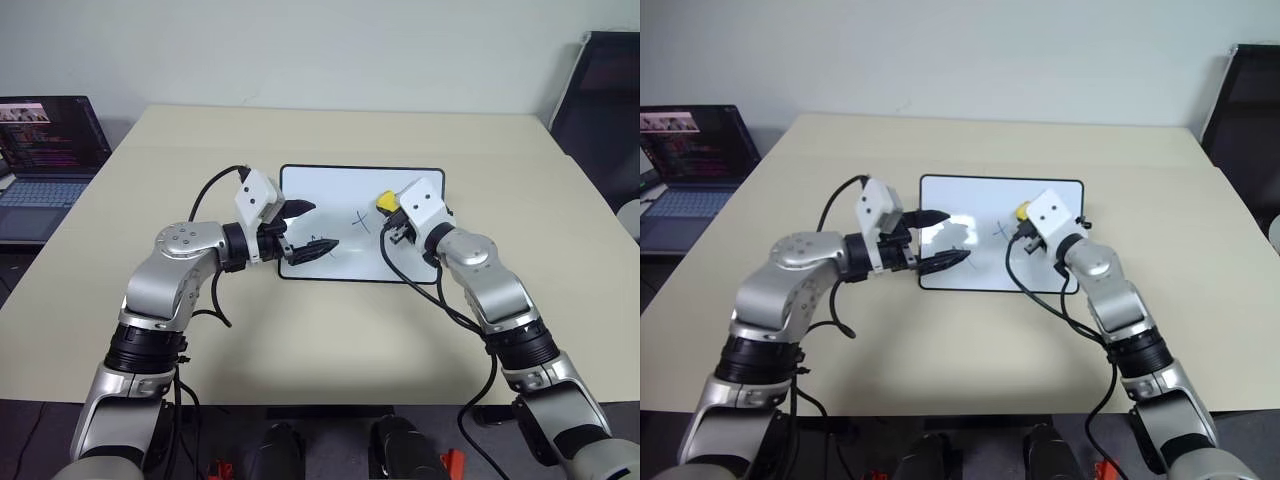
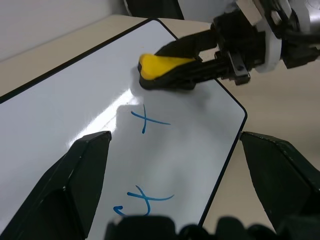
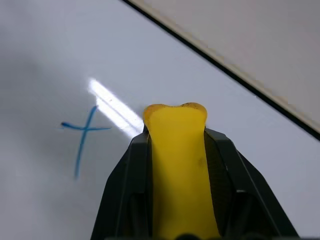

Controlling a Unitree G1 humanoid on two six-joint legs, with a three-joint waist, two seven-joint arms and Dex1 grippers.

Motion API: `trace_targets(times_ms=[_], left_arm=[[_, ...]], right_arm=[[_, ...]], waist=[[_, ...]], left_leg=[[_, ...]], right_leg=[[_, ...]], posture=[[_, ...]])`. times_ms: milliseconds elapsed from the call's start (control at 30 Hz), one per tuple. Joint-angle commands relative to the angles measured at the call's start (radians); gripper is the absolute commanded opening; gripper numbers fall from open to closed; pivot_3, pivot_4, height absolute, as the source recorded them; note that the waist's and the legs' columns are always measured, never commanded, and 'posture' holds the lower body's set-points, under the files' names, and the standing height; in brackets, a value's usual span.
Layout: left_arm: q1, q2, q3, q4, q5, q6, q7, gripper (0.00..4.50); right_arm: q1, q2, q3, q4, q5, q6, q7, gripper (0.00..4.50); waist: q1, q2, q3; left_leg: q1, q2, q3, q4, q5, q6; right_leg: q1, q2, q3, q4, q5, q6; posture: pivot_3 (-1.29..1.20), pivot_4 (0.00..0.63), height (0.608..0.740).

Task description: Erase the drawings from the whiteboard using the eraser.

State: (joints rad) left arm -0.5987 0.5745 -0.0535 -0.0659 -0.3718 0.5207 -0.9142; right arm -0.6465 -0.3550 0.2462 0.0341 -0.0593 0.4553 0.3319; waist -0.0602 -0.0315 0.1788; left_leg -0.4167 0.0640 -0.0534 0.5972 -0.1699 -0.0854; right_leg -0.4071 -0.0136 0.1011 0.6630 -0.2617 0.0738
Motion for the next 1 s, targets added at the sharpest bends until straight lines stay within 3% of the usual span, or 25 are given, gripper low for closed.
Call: trace_targets(times_ms=[33,133,300,533,733,1000], left_arm=[[-0.004,0.015,0.019,-0.035,-0.005,-0.008,-0.003,4.5],[0.001,0.019,0.02,-0.039,-0.009,-0.005,-0.006,4.5],[0.017,0.026,0.023,-0.041,-0.013,-0.001,-0.006,4.5],[0.031,0.031,0.027,-0.049,-0.013,0.002,-0.005,4.5],[0.035,0.032,0.026,-0.055,-0.014,0.006,-0.007,4.5],[0.037,0.027,0.022,-0.062,-0.014,0.007,-0.006,4.5]], right_arm=[[-0.004,-0.005,-0.036,0.042,-0.063,0.013,-0.073,1.09],[-0.019,-0.008,-0.066,0.062,-0.089,0.006,-0.125,1.09],[-0.012,-0.009,-0.063,0.058,-0.085,0.025,-0.085,1.09],[0.036,-0.042,0.074,-0.045,-0.08,0.088,0.144,1.09],[-0.044,-0.021,-0.012,0.052,-0.171,-0.026,-0.065,1.09],[-0.014,-0.029,-0.007,0.059,-0.154,0.022,0.002,1.09]], waist=[[0.0,0.0,0.0],[0.003,0.0,0.0],[0.003,0.0,0.0],[-0.001,0.0,0.0],[-0.006,0.0,0.0],[-0.005,0.0,0.0]], left_leg=[[0.0,0.0,0.0,0.001,0.0,0.0],[0.0,0.0,0.0,0.004,0.0,0.001],[-0.001,0.0,0.0,0.008,0.0,0.001],[-0.001,0.0,0.0,0.008,0.0,0.001],[-0.001,0.0,0.0,0.009,0.001,0.001],[-0.001,0.0,0.0,0.007,0.001,0.001]], right_leg=[[0.0,0.0,0.0,0.0,-0.001,-0.002],[0.001,0.0,0.0,0.0,-0.001,-0.005],[0.003,0.0,0.001,0.0,-0.001,-0.005],[0.002,0.0,0.001,0.0,-0.001,-0.005],[0.002,0.0,0.001,0.001,-0.001,-0.006],[0.002,0.001,0.001,0.0,-0.001,-0.005]], posture=[[0.0,0.15,0.74],[0.0,0.15,0.74],[0.0,0.15,0.74],[0.0,0.15,0.74],[0.0,0.15,0.74],[0.0,0.15,0.74]])
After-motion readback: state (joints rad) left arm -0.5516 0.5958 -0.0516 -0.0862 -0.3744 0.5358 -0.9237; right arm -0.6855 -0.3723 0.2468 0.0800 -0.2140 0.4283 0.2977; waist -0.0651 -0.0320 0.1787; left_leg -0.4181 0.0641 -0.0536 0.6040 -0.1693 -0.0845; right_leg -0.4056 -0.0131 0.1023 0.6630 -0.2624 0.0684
